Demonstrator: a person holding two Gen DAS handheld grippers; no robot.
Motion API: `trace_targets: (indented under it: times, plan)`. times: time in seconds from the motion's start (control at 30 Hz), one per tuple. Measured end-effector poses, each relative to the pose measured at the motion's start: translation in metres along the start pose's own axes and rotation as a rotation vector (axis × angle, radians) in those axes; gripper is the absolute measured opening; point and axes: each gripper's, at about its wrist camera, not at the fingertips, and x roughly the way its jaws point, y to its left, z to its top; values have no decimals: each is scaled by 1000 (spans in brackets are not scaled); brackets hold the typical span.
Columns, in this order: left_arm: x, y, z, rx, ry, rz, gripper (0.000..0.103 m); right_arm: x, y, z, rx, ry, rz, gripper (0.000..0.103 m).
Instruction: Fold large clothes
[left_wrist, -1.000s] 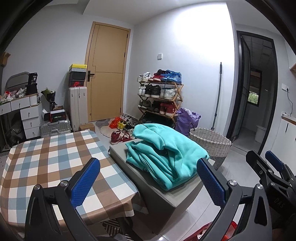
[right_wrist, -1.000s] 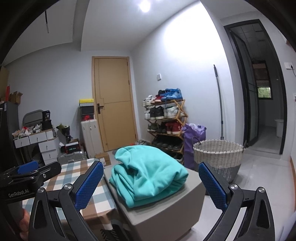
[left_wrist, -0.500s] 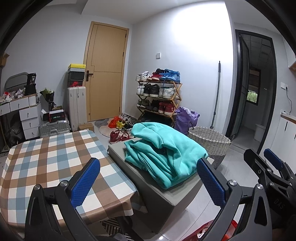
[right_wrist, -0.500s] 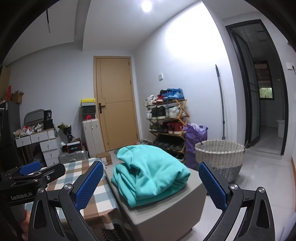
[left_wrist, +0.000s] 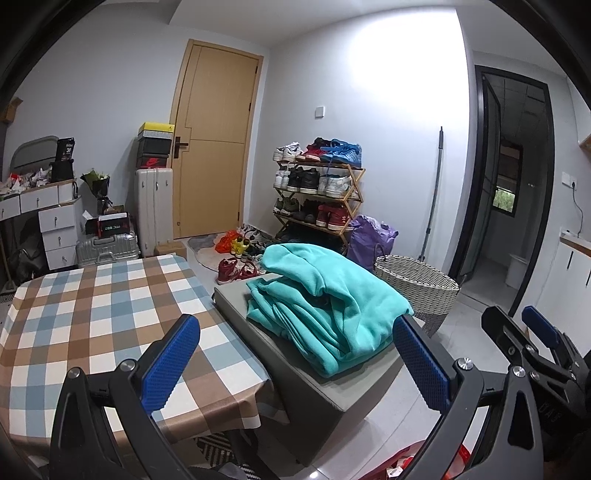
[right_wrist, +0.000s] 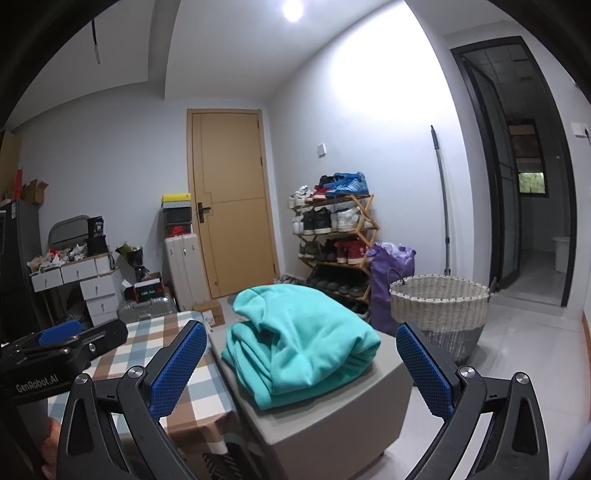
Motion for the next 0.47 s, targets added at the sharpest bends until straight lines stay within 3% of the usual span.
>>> trace_targets:
  times: [0.47]
  plan:
    - [-1, 4, 0, -32, -21, 8, 102, 4, 0, 0, 0, 3, 12, 103]
